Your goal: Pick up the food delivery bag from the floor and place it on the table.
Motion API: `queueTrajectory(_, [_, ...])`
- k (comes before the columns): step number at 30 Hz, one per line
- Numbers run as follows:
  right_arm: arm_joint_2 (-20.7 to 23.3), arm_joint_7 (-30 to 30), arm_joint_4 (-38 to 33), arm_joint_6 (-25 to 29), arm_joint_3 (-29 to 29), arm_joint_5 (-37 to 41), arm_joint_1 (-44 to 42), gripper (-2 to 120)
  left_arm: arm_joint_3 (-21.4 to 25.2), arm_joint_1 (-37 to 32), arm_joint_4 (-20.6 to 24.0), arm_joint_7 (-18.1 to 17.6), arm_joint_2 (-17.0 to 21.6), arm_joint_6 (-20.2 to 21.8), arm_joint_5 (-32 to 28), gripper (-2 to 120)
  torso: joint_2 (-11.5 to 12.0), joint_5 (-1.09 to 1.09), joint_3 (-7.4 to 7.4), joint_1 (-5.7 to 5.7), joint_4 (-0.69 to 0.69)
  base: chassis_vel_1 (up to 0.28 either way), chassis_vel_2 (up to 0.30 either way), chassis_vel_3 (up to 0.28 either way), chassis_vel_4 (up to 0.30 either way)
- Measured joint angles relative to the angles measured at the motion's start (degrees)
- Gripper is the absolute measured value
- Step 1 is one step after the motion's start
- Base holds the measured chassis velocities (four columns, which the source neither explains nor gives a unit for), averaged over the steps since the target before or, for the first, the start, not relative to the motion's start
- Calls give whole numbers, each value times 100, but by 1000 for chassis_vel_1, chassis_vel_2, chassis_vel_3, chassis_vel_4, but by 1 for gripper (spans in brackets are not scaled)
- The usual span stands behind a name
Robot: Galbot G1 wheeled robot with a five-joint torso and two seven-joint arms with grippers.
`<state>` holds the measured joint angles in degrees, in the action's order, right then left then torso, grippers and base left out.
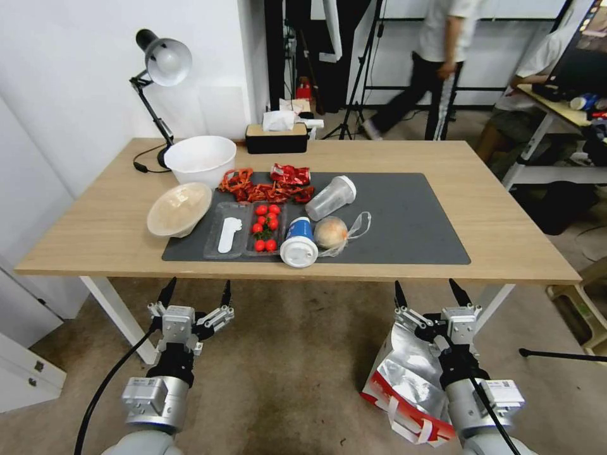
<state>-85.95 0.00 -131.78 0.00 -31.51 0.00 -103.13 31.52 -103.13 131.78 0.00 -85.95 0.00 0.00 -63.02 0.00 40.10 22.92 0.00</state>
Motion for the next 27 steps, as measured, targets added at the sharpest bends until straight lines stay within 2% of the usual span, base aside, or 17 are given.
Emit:
queueTrajectory(13, [-2, 0, 0, -6, 1, -2, -3, 100, -1, 0, 0, -1, 0, 0, 0, 100, 0, 0, 0, 0, 0, 0, 0, 0, 0])
queueTrajectory(16, [-102, -57, -21, -152, 82, -105, -86, 100, -79, -3, 19, -100, 40, 48, -72, 100, 0, -1, 0, 0, 4, 0, 0, 0, 0])
queueTrajectory(17, [-312, -197, -86, -452, 293, -313, -261, 100, -224, -9, 83, -254, 105, 153, -203, 100, 0, 0, 0, 0, 2, 0, 0, 0, 0])
queueTrajectory(18, [-487, -315, -133, -687, 461, -478, -406, 100, -403, -17, 164, -449, 186, 291, -362, 100, 0, 4, 0, 0, -5, 0, 0, 0, 0])
queueTrajectory(19, [-572, -382, -172, -802, 526, -544, -468, 100, -625, -28, 259, -713, 301, 474, -575, 100, 0, -4, 0, 0, -3, 0, 0, 0, 0])
queueTrajectory(20, [-602, -412, -182, -830, 546, -556, -483, 100, -753, -37, 315, -860, 362, 573, -694, 100, 0, -3, -1, -1, -1, 0, 0, 0, 0])
queueTrajectory(21, [-602, -412, -182, -830, 546, -556, -483, 100, -753, -37, 315, -860, 362, 573, -694, 100, 0, -3, -1, -1, -1, 0, 0, 0, 0])
queueTrajectory(24, [-616, -452, -183, -837, 554, -562, -496, 100, -1316, -65, 560, -1489, 626, 1016, -1210, 100, 0, 0, -1, -1, 1, 0, 0, 0, 0])
queueTrajectory(26, [-616, -453, -186, -835, 554, -562, -496, 100, -1423, -71, 607, -1618, 676, 1102, -1313, 100, 0, 1, 0, -1, 0, 0, 0, 0, 0])
queueTrajectory(27, [-617, -458, -200, -825, 551, -562, -495, 100, -1706, -97, 692, -1915, 809, 1130, -1571, 100, 0, 0, 0, -1, -2, 0, 0, 0, 0])
